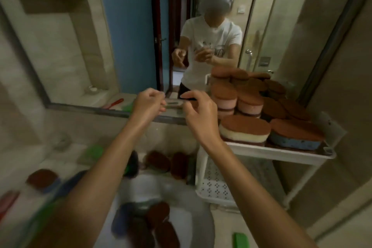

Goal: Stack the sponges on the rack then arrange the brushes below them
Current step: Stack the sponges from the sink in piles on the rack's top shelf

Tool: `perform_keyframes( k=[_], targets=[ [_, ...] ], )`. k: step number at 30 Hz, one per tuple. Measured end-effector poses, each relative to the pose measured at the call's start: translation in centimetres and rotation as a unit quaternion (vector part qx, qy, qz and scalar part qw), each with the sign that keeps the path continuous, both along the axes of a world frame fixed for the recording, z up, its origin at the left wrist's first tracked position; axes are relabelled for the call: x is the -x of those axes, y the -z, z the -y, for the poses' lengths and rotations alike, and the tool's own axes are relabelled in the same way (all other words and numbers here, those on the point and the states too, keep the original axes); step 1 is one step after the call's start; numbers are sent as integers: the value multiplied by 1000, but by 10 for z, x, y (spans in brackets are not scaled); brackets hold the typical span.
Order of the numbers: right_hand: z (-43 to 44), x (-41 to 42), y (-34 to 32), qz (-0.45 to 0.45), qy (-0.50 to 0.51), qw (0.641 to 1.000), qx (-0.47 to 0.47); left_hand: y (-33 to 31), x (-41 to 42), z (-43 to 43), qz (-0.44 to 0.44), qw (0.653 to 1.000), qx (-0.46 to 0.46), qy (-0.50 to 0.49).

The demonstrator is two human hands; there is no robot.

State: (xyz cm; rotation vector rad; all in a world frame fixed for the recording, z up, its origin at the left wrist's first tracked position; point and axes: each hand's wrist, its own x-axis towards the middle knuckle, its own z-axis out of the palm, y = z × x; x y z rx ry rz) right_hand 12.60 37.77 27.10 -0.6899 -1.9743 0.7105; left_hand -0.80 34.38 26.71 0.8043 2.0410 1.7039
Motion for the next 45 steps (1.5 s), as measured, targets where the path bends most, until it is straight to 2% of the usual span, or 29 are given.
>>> perform_keyframes(
  k=[4, 10, 16, 18, 21, 23, 25, 27, 28, 29, 31, 33, 34, 39, 43, 45],
  targets=[
    [68, 56, 52, 41, -90, 989, 110, 64, 40, 96, 21, 995, 31, -88],
    [180, 145, 151, 188, -181, 937, 231, 168, 102, 227, 110, 975, 129, -143],
    [249, 224, 222, 364, -184, 872, 270, 228, 194, 315, 184, 948, 193, -171],
    [260, 247, 232, 383, -164, 861, 292, 239, 221, 329, 166, 945, 224, -169],
    [261, 272, 244, 352, -104, 864, 344, 251, 256, 330, 175, 942, 226, -174],
    [252, 286, 252, 349, -71, 878, 318, 253, 275, 322, 175, 940, 237, -169],
    [240, 300, 263, 389, -55, 886, 246, 259, 290, 311, 177, 939, 240, -169],
    [226, 315, 272, 439, -60, 877, 185, 262, 302, 298, 184, 933, 261, -168],
    [219, 322, 275, 451, -52, 871, 189, 268, 307, 292, 183, 928, 282, -163],
    [213, 330, 278, 445, -32, 868, 220, 270, 310, 286, 188, 922, 299, -157],
    [204, 347, 281, 374, 62, 858, 347, 276, 317, 273, 212, 913, 308, -161],
    [198, 363, 283, 295, 180, 823, 452, 277, 321, 262, 216, 905, 325, -170],
    [197, 368, 288, 296, 213, 804, 470, 278, 324, 257, 213, 900, 338, -172],
    [195, 371, 308, 364, 220, 740, 522, 282, 331, 238, 250, 876, 366, -191],
    [192, 368, 311, 309, 226, 746, 545, 279, 331, 232, 296, 862, 355, -209],
    [193, 367, 309, 232, 229, 745, 581, 282, 332, 232, 321, 864, 314, -226]
  ],
)
